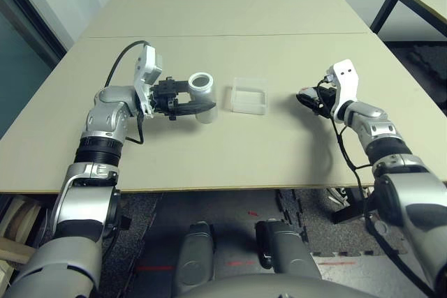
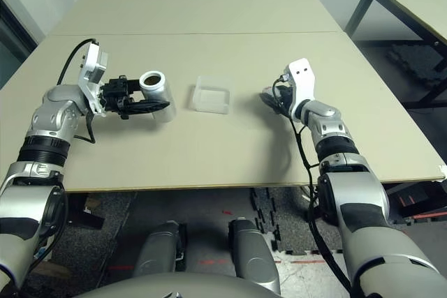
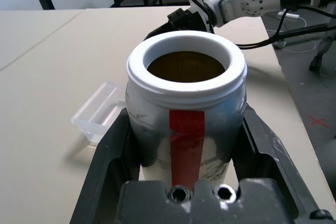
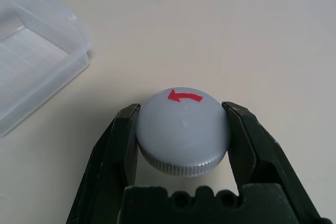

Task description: Pour the medicine from the bottle into the box.

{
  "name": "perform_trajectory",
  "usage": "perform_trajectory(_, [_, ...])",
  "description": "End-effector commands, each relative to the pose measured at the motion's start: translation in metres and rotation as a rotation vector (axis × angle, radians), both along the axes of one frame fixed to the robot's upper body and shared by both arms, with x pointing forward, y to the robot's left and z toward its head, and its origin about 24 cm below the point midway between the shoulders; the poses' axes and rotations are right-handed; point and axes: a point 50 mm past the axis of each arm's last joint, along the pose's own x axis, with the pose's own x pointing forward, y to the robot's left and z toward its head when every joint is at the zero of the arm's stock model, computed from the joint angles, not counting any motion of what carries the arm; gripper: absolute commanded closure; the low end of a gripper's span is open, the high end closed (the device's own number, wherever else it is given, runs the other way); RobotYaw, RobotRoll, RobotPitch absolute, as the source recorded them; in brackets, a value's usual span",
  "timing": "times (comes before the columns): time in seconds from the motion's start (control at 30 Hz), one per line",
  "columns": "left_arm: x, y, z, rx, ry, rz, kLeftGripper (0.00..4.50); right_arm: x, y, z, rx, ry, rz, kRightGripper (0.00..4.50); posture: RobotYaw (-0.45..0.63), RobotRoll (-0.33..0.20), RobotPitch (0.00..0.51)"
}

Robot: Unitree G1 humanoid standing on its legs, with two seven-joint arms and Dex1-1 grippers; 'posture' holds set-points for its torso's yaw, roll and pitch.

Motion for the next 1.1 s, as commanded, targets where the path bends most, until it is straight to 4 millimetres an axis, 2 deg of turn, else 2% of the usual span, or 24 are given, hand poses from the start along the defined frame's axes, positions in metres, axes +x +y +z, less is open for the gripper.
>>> perform_trajectory(0.03, [0.003, 0.002, 0.002, 0.020, -0.022, 0.027, 1.95, -0.003, 0.002, -0.006, -0.024, 0.056, 0.054, 1.37, -0.01, 0.000, 0.077])
perform_trajectory(0.17, [0.009, 0.000, 0.006, 0.031, -0.077, 0.066, 1.95, -0.005, 0.001, -0.005, -0.042, 0.076, 0.111, 0.05, -0.02, 0.000, 0.075])
perform_trajectory(0.2, [0.011, -0.001, 0.007, 0.031, -0.094, 0.079, 1.95, -0.006, 0.000, -0.004, -0.048, 0.075, 0.120, 0.00, -0.02, 0.000, 0.075])
perform_trajectory(0.37, [0.020, -0.006, 0.010, 0.070, -0.163, 0.122, 1.95, -0.009, -0.007, 0.007, -0.080, 0.049, 0.177, 0.00, -0.02, 0.000, 0.077])
perform_trajectory(0.57, [0.033, -0.016, 0.017, 0.164, -0.298, 0.202, 1.95, -0.018, -0.005, 0.025, -0.056, 0.023, 0.278, 0.00, -0.04, 0.000, 0.078])
perform_trajectory(0.67, [0.042, -0.022, 0.020, 0.253, -0.387, 0.271, 1.95, -0.021, -0.004, 0.034, -0.050, 0.009, 0.292, 0.00, -0.05, 0.000, 0.079])
perform_trajectory(0.8, [0.049, -0.039, 0.021, 0.395, -0.523, 0.267, 1.95, -0.025, 0.000, 0.046, -0.040, -0.025, 0.320, 0.00, -0.05, 0.000, 0.078])
perform_trajectory(0.97, [0.062, -0.063, 0.018, 0.641, -0.714, 0.312, 1.95, -0.032, 0.005, 0.053, -0.033, -0.031, 0.362, 0.00, -0.05, 0.000, 0.071])
perform_trajectory(1.1, [0.067, -0.093, 0.017, 0.997, -1.076, 0.166, 1.95, -0.035, 0.000, 0.053, -0.039, -0.023, 0.363, 0.00, -0.05, 0.000, 0.064])
